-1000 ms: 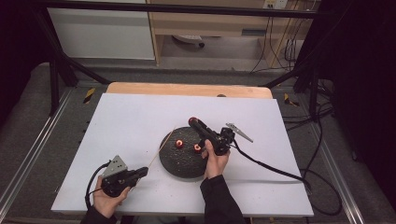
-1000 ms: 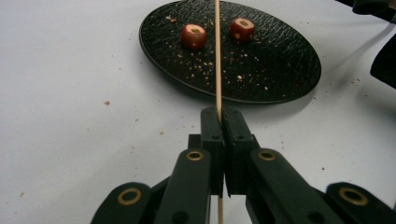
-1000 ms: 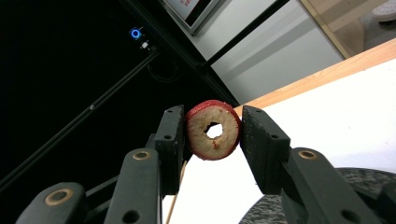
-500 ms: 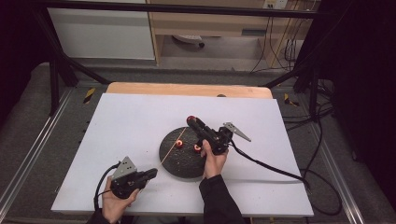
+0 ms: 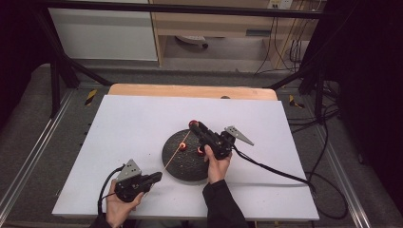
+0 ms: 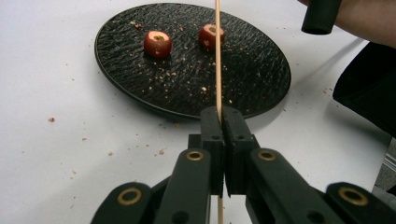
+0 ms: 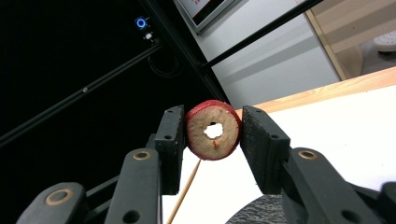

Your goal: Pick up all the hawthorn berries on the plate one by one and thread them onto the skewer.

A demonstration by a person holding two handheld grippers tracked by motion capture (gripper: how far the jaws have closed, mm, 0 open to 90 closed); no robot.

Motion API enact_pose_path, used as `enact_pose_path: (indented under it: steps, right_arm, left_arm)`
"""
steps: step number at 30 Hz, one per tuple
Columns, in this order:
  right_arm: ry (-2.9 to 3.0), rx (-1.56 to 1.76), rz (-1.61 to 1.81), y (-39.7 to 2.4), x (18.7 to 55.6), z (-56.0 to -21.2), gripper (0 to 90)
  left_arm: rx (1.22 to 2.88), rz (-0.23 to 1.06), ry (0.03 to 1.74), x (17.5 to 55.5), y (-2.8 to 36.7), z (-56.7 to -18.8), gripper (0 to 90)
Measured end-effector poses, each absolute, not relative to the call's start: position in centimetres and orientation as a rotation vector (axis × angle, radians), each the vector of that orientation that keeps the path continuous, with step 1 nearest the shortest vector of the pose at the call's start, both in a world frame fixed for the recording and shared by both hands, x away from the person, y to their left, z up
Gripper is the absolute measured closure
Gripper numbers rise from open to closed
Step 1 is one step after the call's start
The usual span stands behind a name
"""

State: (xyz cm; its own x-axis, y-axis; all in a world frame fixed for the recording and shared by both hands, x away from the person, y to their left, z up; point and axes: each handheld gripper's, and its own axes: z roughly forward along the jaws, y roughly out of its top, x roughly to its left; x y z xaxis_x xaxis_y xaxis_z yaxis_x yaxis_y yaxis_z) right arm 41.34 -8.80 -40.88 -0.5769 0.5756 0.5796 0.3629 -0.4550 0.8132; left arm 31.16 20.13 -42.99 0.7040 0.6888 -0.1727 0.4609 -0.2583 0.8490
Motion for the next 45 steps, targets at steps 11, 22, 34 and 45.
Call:
enact_pose_path:
  steps: [11, 22, 34, 45]
  right_arm:
    - [1.587, 1.324, 2.101, -9.0, 41.3, -40.7, 61.1]
    - [1.613, 1.307, 2.076, -8.7, 41.2, -41.2, 61.1]
    - [1.651, 1.284, 2.049, -8.5, 41.0, -41.8, 61.2]
    - [1.587, 1.328, 2.088, -8.5, 40.7, -41.5, 61.6]
  left_arm:
    - [1.911, 0.284, 0.887, 31.0, 20.0, -43.0, 88.0]
    - [1.896, 0.268, 0.918, 31.2, 19.5, -43.0, 88.0]
    - [1.889, 0.275, 0.982, 31.6, 18.0, -42.8, 88.0]
    - [1.820, 0.316, 0.993, 30.9, 16.9, -42.8, 88.3]
